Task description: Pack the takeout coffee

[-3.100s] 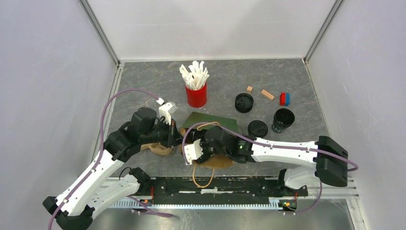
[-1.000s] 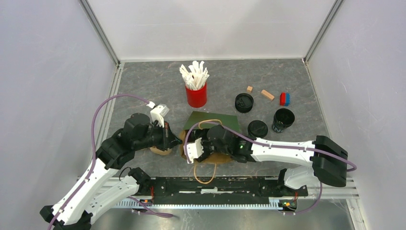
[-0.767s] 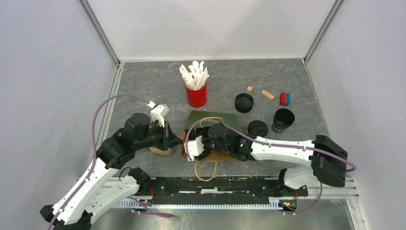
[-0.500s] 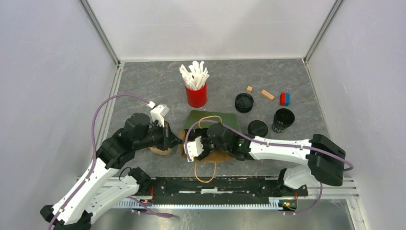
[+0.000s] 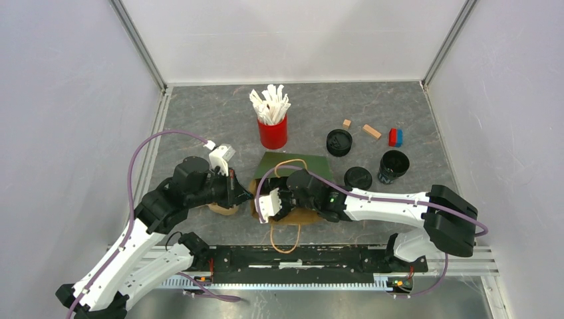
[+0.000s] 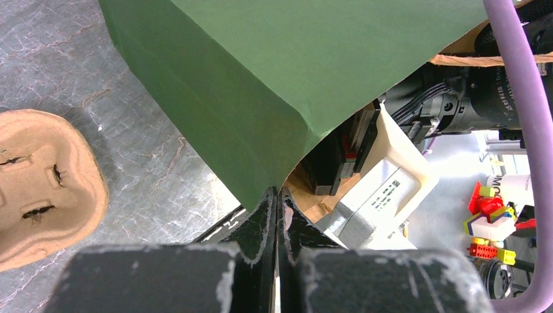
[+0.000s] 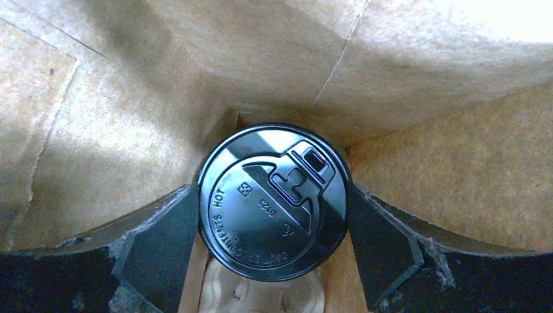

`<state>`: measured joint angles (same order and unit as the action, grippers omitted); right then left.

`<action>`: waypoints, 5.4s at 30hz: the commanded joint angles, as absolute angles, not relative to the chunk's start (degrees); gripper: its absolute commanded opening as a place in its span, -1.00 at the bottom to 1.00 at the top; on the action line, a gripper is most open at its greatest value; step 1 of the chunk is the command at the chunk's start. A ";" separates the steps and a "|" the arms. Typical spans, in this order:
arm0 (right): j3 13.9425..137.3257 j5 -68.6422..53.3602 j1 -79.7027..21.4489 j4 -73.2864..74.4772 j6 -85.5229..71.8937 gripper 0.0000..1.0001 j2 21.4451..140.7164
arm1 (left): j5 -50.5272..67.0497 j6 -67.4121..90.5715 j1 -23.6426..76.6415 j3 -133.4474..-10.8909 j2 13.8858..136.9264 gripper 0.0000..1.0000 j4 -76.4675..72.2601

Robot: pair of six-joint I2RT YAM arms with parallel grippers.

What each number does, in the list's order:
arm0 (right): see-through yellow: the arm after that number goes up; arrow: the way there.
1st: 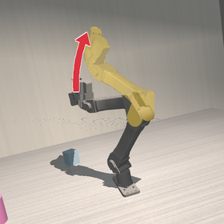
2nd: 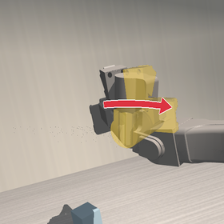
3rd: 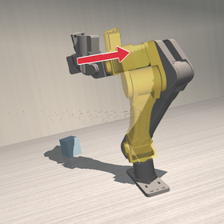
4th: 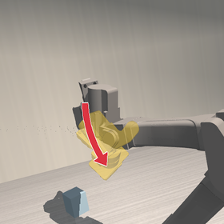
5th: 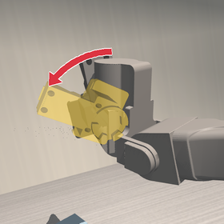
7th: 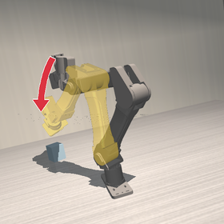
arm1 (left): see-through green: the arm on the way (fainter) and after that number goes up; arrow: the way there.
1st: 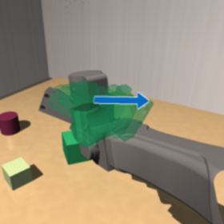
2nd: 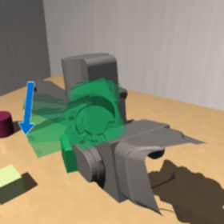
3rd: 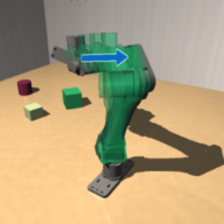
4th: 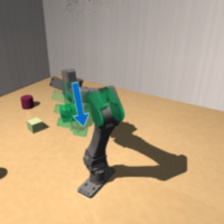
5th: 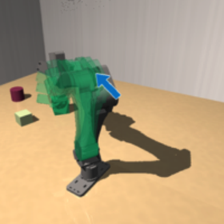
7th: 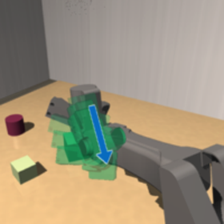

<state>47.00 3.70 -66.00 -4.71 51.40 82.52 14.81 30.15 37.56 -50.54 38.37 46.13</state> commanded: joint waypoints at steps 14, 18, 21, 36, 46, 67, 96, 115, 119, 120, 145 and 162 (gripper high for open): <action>47.46 4.10 -65.39 -5.38 50.19 0.70 82.49 | 13.38 32.55 37.35 -49.19 37.88 -0.22 44.84; 47.42 4.18 -65.40 -5.23 50.13 0.70 82.22 | 13.21 32.47 37.39 -48.30 38.22 -0.13 44.41; 47.37 4.08 -65.39 -5.10 50.01 0.70 82.11 | 13.03 32.36 37.35 -47.69 38.55 -0.04 43.56; 46.68 4.43 -65.22 -6.68 51.06 0.71 83.65 | 15.22 32.08 37.35 -47.73 38.85 -0.95 42.19; 46.91 5.84 -65.04 -6.85 49.99 0.72 85.57 | 15.75 32.26 37.35 -48.08 39.04 -0.96 41.59; 48.42 5.14 -65.13 -4.89 49.04 0.96 83.20 | 15.12 33.16 37.35 -48.16 38.71 -0.95 41.84; 51.06 4.52 -65.65 -5.01 45.97 0.94 80.54 | 15.29 33.41 37.35 -48.18 38.90 -0.95 41.84; 49.48 2.57 -65.66 -3.78 45.70 0.68 78.14 | 15.40 33.40 37.35 -48.18 39.10 -0.95 41.75; 49.22 1.33 -65.67 -3.37 45.57 0.44 77.82 | 15.42 33.37 37.35 -48.16 39.11 -0.95 41.70; 49.13 1.20 -65.63 -3.27 45.53 0.38 77.81 | 15.44 33.34 37.35 -48.16 39.15 -0.95 41.74; 48.51 0.80 -65.44 -7.09 44.74 -0.62 82.76 | 16.09 33.24 37.35 -48.43 39.50 -0.95 41.48; 47.97 0.32 -63.93 -10.97 44.12 -0.64 85.75 | 17.21 33.14 37.35 -48.47 40.21 -0.96 40.88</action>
